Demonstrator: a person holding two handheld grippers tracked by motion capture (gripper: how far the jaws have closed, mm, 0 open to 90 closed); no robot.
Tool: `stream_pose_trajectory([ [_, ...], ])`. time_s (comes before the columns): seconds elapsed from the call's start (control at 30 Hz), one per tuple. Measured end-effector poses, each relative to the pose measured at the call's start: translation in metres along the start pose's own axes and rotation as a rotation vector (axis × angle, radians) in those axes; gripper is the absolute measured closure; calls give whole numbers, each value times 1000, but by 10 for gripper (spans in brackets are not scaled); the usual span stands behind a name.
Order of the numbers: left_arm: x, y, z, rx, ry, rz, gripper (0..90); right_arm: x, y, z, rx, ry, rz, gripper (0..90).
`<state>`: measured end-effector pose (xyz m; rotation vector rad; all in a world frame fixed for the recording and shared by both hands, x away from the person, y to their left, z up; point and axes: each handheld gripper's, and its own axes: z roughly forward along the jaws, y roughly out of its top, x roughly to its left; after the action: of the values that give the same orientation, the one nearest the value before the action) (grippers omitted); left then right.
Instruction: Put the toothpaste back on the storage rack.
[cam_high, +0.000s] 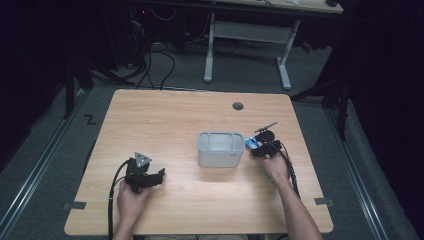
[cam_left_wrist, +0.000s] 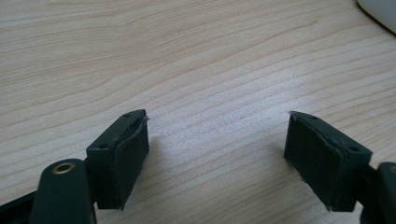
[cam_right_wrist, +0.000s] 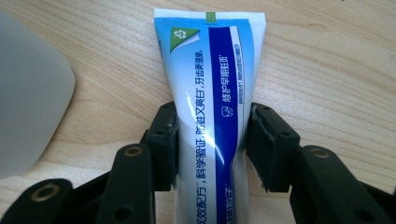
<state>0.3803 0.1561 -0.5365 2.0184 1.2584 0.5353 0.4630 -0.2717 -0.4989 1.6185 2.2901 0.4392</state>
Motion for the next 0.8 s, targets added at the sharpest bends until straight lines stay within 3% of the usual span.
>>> stream_pose_trajectory([
  [0.2,0,0,0,1,4,4,221,6,3,-1,17,-43,-67,620],
  [0.37,0,0,0,1,4,4,221,6,4,-3,20,-39,-75,673],
  [0.8,0,0,0,1,4,4,221,-6,2,-9,-7,80,-19,729],
])
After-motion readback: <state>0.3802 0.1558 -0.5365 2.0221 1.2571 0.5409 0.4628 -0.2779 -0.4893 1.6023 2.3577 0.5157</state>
